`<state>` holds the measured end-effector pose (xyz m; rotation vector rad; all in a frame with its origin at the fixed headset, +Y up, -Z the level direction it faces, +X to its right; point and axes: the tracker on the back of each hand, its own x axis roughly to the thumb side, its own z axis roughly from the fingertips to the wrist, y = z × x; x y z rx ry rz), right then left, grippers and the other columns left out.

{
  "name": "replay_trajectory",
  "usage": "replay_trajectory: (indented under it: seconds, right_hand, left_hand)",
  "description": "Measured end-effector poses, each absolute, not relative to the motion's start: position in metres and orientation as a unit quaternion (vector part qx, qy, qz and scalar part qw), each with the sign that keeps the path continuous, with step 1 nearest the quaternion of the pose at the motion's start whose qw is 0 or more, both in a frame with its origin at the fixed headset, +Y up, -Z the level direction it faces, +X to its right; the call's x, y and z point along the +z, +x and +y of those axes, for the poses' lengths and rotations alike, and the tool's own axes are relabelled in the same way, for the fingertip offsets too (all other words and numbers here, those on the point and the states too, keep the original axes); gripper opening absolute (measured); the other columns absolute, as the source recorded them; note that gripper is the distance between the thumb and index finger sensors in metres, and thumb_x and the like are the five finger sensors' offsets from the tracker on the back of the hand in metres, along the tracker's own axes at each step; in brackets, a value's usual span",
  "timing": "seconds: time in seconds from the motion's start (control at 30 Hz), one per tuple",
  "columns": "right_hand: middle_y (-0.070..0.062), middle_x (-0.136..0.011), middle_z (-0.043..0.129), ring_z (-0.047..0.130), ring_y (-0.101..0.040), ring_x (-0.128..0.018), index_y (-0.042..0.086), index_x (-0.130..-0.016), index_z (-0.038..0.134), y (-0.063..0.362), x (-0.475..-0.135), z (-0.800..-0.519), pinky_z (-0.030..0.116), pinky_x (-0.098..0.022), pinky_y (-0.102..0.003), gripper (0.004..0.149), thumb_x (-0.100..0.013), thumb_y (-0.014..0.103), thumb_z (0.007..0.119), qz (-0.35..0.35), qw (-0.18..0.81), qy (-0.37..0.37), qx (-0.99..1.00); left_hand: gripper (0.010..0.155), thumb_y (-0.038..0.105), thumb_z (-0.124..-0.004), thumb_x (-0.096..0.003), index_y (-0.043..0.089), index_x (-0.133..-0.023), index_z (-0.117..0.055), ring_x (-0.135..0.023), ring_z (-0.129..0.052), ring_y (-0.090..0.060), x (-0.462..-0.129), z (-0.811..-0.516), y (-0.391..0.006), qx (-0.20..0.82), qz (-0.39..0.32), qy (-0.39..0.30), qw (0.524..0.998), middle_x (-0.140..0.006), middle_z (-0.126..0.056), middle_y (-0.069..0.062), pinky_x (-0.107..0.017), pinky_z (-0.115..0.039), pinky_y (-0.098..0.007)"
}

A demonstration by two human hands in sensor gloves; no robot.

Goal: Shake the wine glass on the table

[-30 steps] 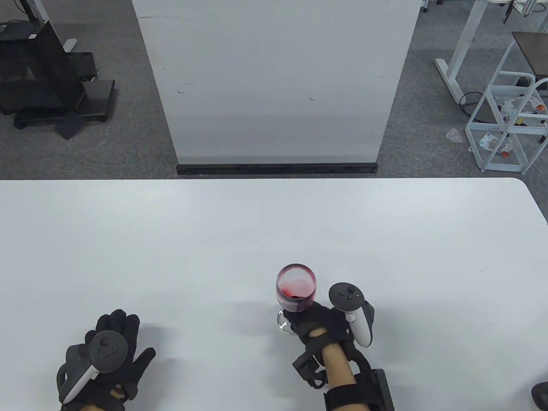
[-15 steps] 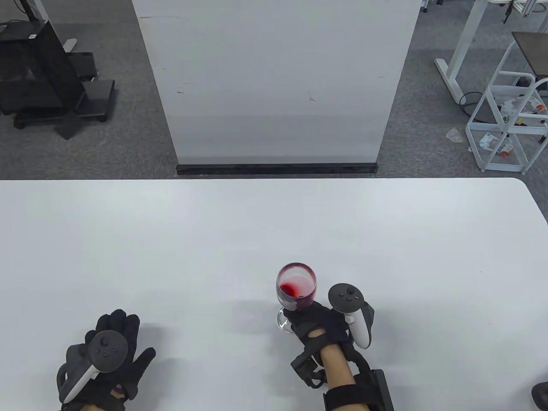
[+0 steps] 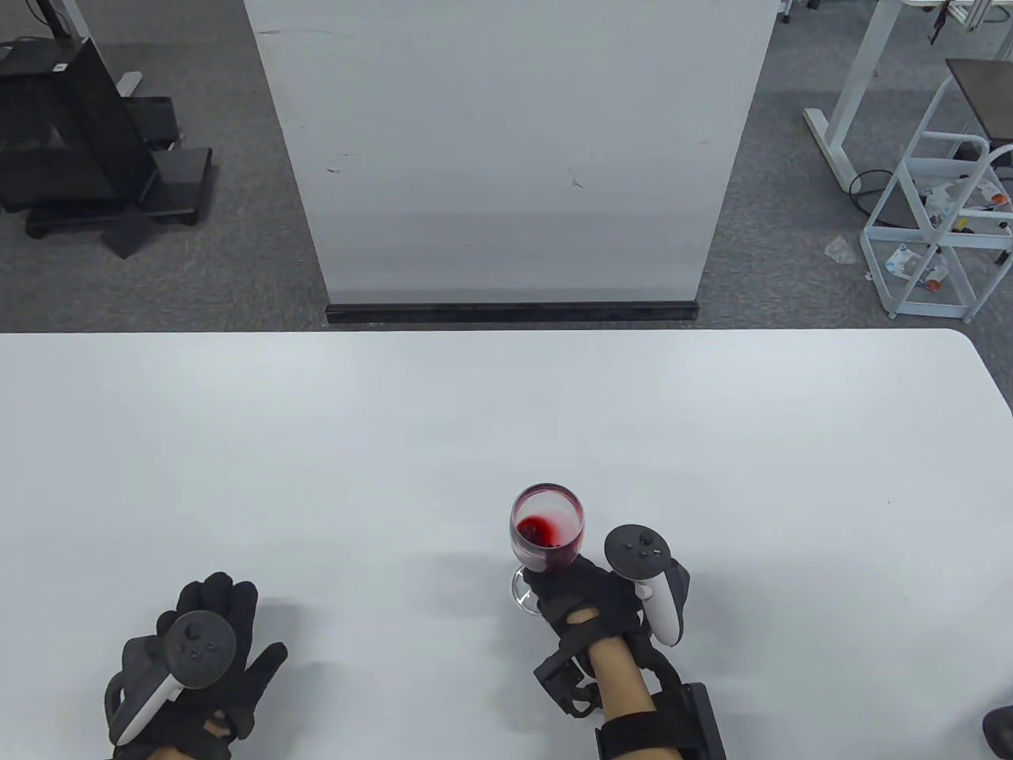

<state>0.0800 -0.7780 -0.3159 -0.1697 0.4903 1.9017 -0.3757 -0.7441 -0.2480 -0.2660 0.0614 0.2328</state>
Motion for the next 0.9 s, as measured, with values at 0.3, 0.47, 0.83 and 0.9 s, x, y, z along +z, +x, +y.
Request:
replay_trajectory:
  seconds: [0.3,0.47,0.83,0.9]
  right_hand:
    - [-0.009,-0.111,0.048,0.079,-0.024,-0.071,0.018,-0.100,0.058,0.0804,-0.3137,-0.7803,0.075,-0.047,-0.041,0.055,-0.053,0.041,0.075,0.179,0.554,-0.093,0.808]
    - [-0.008,-0.111,0.050,0.078,-0.025,-0.072,0.017,-0.098,0.061,0.0807,-0.3153,-0.7777,0.074,-0.047,-0.043,0.053,-0.052,0.037,0.078,0.217,0.552,-0.074,0.802]
    - [-0.009,-0.112,0.047,0.078,-0.022,-0.073,0.018,-0.101,0.056,0.0785,-0.3128,-0.7810,0.075,-0.048,-0.043,0.055,-0.053,0.038,0.075,0.162,0.547,-0.104,0.815]
    - [-0.008,-0.112,0.046,0.077,-0.022,-0.073,0.018,-0.102,0.055,0.0771,-0.3130,-0.7794,0.074,-0.048,-0.044,0.056,-0.053,0.037,0.075,0.174,0.540,-0.097,0.817]
  left_hand:
    - [0.079,0.066,-0.053,-0.0432,0.037,-0.104,-0.011,-0.104,0.009,-0.024,-0.2472,-0.7431,-0.3759,0.118,0.031,-0.130,0.984,-0.113,0.005,0.006,-0.074,0.001,-0.045]
    - [0.079,0.066,-0.053,-0.0432,0.037,-0.104,-0.011,-0.104,0.009,-0.024,-0.2476,-0.7433,-0.3757,0.119,0.029,-0.132,0.984,-0.113,0.005,0.006,-0.074,0.001,-0.045]
    - [0.079,0.066,-0.053,-0.0433,0.037,-0.104,-0.011,-0.104,0.009,-0.024,-0.2481,-0.7437,-0.3760,0.121,0.027,-0.131,0.984,-0.113,0.005,0.006,-0.074,0.001,-0.045]
    - [0.079,0.066,-0.053,-0.0433,0.037,-0.104,-0.011,-0.104,0.009,-0.024,-0.2482,-0.7440,-0.3758,0.120,0.027,-0.133,0.983,-0.113,0.005,0.006,-0.074,0.001,-0.045]
